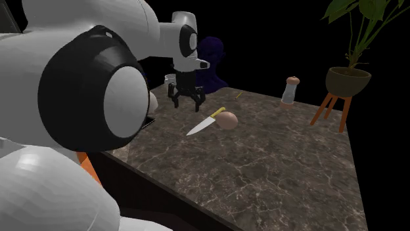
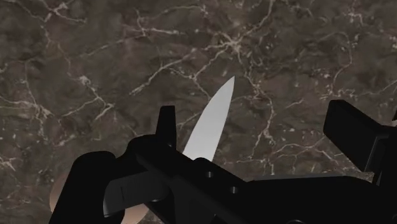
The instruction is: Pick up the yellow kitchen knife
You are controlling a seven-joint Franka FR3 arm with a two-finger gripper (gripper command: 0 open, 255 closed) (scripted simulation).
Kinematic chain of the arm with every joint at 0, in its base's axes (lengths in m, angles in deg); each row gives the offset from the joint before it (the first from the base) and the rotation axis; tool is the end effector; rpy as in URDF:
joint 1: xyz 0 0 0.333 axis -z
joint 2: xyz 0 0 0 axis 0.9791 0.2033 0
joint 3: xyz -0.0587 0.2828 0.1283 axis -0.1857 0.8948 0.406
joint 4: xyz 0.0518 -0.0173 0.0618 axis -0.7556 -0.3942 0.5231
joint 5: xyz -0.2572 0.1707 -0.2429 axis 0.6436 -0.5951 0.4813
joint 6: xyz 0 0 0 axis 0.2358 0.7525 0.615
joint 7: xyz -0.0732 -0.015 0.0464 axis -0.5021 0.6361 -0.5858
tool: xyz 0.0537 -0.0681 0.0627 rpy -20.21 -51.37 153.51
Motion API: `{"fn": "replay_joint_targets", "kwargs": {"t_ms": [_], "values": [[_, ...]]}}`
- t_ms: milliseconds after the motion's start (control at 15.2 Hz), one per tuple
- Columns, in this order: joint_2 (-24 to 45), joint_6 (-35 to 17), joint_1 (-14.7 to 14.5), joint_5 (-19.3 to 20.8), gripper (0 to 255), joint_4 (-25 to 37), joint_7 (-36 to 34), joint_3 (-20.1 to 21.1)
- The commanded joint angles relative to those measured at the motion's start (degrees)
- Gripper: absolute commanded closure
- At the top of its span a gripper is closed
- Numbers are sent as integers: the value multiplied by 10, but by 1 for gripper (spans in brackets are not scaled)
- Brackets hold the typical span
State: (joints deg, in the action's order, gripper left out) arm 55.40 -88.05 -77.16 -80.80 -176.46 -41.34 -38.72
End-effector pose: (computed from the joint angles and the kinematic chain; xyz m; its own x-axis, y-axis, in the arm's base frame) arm 0.4926 -0.0450 0.5391 0.9744 -0.2101 -0.0800 -0.2104 -0.9776 0.0050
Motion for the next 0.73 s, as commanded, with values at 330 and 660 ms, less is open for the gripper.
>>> {"fn": "replay_joint_targets", "kwargs": {"t_ms": [330,660], "values": [[169,3,13,-3,0,150,2,-15],[298,28,26,-10,0,288,3,-22]]}}
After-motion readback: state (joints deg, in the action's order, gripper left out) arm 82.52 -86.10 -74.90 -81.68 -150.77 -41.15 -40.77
